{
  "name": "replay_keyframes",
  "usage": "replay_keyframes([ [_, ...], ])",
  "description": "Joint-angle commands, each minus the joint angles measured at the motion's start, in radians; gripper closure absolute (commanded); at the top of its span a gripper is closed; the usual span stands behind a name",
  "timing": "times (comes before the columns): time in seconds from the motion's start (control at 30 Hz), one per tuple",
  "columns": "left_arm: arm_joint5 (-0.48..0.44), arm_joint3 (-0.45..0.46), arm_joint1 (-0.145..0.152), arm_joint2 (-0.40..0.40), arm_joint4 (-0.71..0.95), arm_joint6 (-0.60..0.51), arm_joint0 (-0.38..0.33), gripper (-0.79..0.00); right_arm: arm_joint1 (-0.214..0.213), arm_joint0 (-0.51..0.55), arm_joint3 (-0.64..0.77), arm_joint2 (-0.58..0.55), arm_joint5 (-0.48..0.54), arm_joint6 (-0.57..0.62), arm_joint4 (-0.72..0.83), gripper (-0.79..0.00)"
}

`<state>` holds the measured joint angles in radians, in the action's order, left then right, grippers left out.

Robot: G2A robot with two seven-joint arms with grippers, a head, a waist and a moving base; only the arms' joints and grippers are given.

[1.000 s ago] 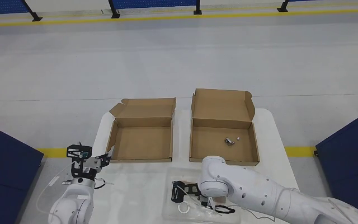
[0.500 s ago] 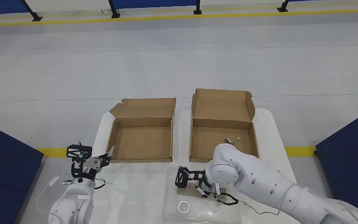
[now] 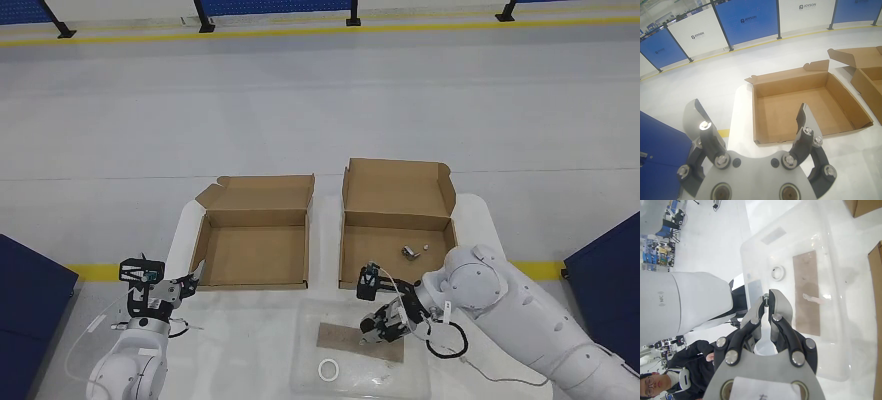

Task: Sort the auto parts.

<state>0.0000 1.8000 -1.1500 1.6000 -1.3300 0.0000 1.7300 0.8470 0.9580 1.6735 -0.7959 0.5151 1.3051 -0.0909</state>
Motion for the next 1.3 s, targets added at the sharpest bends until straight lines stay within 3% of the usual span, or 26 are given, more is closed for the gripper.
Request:
replay_keyframes([
  [0.0, 0.000, 0.000, 0.000, 0.000, 0.000, 0.000, 0.000, -0.785, 0.000, 0.000, 0.000, 0.000, 0.000, 0.000, 0.000, 0.000],
  [0.17, 0.000, 0.000, 0.000, 0.000, 0.000, 0.000, 0.000, -0.785, -0.003, 0.013, -0.018, -0.017, -0.005, -0.033, 0.027, 0.000],
  [0.33, 0.000, 0.000, 0.000, 0.000, 0.000, 0.000, 0.000, -0.785, -0.036, 0.044, -0.052, -0.067, 0.033, -0.033, 0.318, 0.000],
  [0.67, 0.000, 0.000, 0.000, 0.000, 0.000, 0.000, 0.000, -0.785, -0.124, 0.052, -0.030, -0.094, -0.044, 0.045, 0.749, 0.000],
  [1.1, 0.000, 0.000, 0.000, 0.000, 0.000, 0.000, 0.000, -0.785, -0.125, 0.052, -0.031, -0.097, -0.057, 0.042, 0.788, 0.000],
  [1.27, 0.000, 0.000, 0.000, 0.000, 0.000, 0.000, 0.000, -0.785, -0.127, 0.079, 0.005, -0.142, -0.129, 0.129, 1.033, 0.000],
])
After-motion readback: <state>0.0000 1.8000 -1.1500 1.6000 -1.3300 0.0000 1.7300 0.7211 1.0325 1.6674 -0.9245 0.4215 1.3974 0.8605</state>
